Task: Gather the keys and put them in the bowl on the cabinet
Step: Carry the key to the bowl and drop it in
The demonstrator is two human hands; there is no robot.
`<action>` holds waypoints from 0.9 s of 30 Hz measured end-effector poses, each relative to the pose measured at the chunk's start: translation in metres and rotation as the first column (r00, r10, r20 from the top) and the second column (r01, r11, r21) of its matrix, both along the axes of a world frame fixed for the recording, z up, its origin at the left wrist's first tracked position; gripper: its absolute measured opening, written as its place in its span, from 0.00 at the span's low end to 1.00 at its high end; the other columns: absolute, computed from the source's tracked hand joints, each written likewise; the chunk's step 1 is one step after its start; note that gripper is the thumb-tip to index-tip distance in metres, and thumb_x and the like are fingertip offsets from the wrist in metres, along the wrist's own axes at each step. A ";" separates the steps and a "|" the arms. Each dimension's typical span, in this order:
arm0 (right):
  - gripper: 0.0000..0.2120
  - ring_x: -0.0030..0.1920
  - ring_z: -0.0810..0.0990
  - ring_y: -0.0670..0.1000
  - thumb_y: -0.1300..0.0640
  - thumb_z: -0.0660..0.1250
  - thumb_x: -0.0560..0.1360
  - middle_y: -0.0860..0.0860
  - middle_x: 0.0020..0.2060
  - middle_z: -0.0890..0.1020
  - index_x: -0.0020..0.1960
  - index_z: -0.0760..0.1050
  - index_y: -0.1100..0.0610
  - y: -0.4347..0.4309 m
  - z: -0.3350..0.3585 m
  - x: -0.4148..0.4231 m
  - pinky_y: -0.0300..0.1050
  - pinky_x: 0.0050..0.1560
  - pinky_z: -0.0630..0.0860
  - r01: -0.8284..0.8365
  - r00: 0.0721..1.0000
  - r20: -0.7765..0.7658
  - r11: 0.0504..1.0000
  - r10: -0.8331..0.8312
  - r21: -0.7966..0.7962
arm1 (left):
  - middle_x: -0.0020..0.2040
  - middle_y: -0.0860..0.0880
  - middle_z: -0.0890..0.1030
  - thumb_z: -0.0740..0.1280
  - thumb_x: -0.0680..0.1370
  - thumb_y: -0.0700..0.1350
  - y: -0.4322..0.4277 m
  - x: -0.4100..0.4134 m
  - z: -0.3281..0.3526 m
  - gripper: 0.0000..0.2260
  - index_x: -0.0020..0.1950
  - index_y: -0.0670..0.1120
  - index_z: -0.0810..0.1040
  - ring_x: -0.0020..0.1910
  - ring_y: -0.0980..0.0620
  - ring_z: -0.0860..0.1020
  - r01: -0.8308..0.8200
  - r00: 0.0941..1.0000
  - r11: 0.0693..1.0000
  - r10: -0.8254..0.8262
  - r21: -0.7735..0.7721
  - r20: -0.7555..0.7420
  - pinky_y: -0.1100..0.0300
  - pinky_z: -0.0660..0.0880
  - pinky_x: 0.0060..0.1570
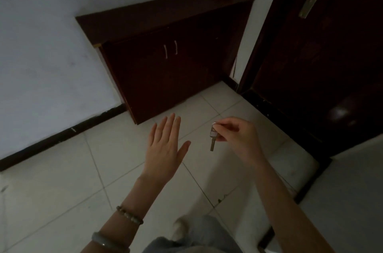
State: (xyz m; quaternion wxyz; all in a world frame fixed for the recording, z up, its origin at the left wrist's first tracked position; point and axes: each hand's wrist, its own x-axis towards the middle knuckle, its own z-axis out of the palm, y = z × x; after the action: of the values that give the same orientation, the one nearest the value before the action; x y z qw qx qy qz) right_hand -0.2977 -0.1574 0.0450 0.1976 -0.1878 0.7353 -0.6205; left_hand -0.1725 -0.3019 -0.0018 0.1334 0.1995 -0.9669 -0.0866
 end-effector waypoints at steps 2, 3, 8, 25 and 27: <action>0.03 0.37 0.84 0.49 0.66 0.70 0.70 0.55 0.36 0.84 0.41 0.81 0.59 -0.015 -0.003 -0.021 0.41 0.37 0.81 0.033 0.999 0.012 0.999 -0.033 0.007 | 0.72 0.40 0.64 0.59 0.77 0.56 -0.017 -0.025 0.000 0.29 0.73 0.40 0.60 0.72 0.42 0.61 0.036 0.999 0.999 -0.036 -0.007 0.010 0.46 0.51 0.70; 0.04 0.37 0.84 0.49 0.65 0.70 0.70 0.54 0.36 0.84 0.40 0.81 0.57 -0.022 -0.005 -0.032 0.41 0.37 0.81 0.050 0.999 0.017 0.999 -0.050 0.014 | 0.72 0.40 0.65 0.59 0.77 0.56 -0.024 -0.039 0.000 0.29 0.73 0.40 0.60 0.72 0.41 0.61 0.049 0.999 0.999 -0.049 -0.008 0.010 0.46 0.51 0.70; 0.11 0.37 0.84 0.49 0.64 0.71 0.69 0.48 0.32 0.85 0.35 0.81 0.49 -0.051 -0.014 -0.105 0.39 0.36 0.80 0.102 0.994 0.037 0.995 -0.102 0.007 | 0.71 0.40 0.67 0.64 0.76 0.53 -0.055 -0.121 -0.001 0.29 0.71 0.39 0.64 0.71 0.41 0.63 0.083 0.996 0.996 -0.081 0.030 -0.047 0.45 0.53 0.70; 0.08 0.35 0.84 0.47 0.65 0.71 0.69 0.49 0.31 0.84 0.37 0.81 0.52 -0.154 0.006 -0.401 0.33 0.33 0.77 0.112 0.994 -0.013 0.993 -0.113 -0.047 | 0.75 0.44 0.58 0.58 0.78 0.56 -0.161 -0.416 0.015 0.29 0.74 0.43 0.56 0.74 0.46 0.53 0.153 0.987 0.987 -0.150 0.052 -0.064 0.50 0.45 0.73; 0.08 0.36 0.84 0.47 0.65 0.72 0.69 0.49 0.31 0.84 0.36 0.81 0.52 -0.163 0.004 -0.428 0.35 0.34 0.78 0.141 0.990 -0.014 0.990 -0.141 -0.030 | 0.76 0.45 0.56 0.55 0.78 0.58 -0.172 -0.445 0.014 0.30 0.75 0.44 0.54 0.75 0.47 0.51 0.168 0.985 0.984 -0.165 0.062 -0.050 0.50 0.43 0.73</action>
State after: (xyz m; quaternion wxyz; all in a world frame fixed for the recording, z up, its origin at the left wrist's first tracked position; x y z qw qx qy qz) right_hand -0.7254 -0.3205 0.0490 0.1444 -0.1434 0.7392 -0.6420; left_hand -0.6173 -0.4740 0.0117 0.1408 0.1201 -0.9736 -0.1339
